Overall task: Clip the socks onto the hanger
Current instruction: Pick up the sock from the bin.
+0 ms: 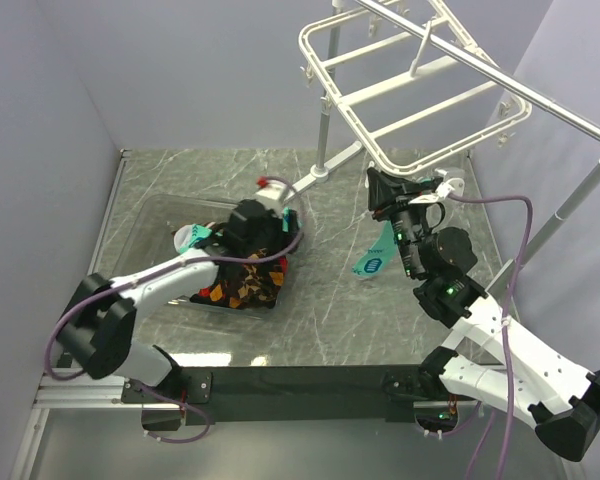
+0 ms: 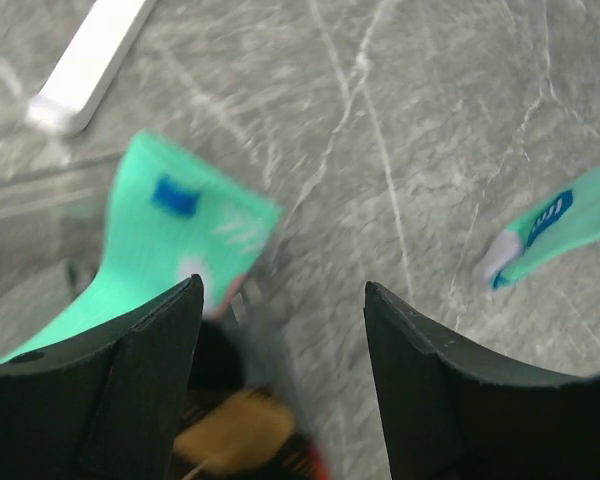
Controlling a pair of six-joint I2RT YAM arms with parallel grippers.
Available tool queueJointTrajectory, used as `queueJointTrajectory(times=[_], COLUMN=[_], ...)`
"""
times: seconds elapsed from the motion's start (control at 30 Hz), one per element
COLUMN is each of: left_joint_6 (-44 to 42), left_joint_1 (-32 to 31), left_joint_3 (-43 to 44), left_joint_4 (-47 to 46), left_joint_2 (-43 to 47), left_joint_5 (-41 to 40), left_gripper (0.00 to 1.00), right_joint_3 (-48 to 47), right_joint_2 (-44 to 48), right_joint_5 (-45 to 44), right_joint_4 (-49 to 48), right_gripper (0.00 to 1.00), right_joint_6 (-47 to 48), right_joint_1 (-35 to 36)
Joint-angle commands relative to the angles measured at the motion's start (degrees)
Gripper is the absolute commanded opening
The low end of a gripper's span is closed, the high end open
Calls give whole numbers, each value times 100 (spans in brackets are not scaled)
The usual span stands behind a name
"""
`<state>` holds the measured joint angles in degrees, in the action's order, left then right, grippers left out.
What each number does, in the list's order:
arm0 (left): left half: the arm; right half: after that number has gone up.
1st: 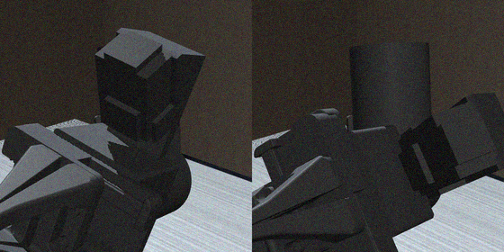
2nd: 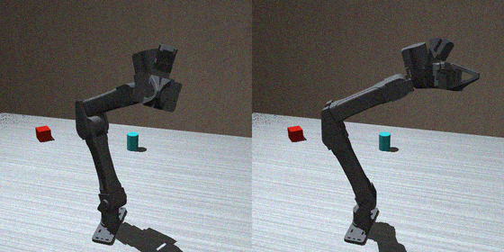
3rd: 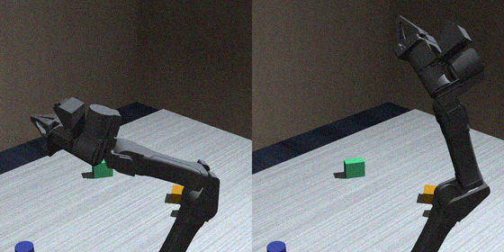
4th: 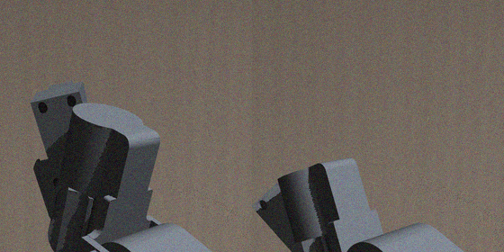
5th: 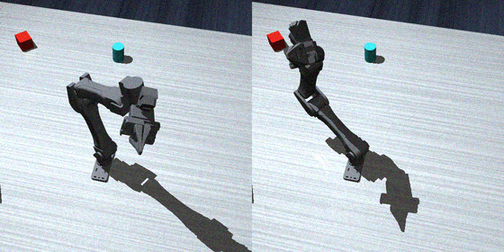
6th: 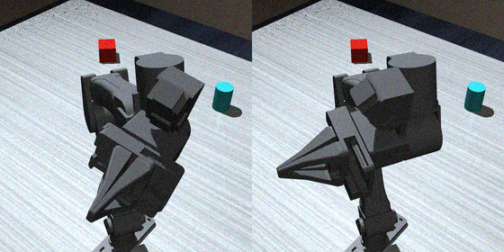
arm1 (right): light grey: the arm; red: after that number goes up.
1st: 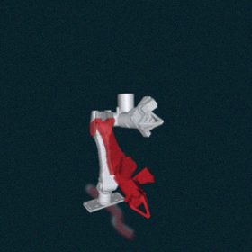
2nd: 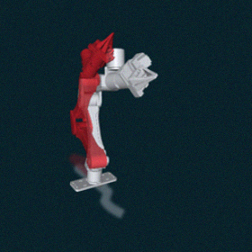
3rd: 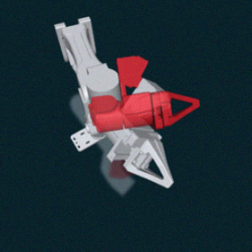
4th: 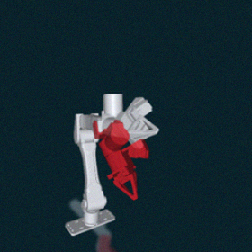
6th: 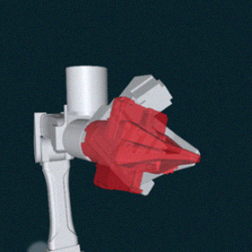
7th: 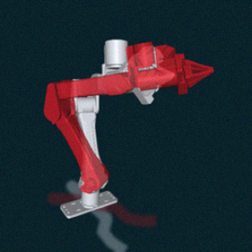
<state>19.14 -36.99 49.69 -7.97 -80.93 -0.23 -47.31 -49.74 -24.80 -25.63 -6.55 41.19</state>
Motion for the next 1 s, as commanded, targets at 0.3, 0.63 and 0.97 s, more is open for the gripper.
queueJointTrajectory(times=[0.3, 0.63, 0.97], left_joint_6=[-472, -472, -393], left_joint_1=[-695, -880, -880], left_joint_3=[1156, 1499, 1491], left_joint_4=[-47, 14, 6], left_joint_2=[-1179, -1690, -1813], left_joint_5=[-1928, -2183, -2534], left_gripper=[68, 53, 29], right_joint_3=[-376, -384, -358], right_joint_2=[-10, 8, 17], right_joint_5=[-122, -157, -139], right_joint_4=[137, 155, 111], right_gripper=[0, 0, 0], right_joint_6=[-145, -110, -128], right_joint_1=[-58, -85, -111])
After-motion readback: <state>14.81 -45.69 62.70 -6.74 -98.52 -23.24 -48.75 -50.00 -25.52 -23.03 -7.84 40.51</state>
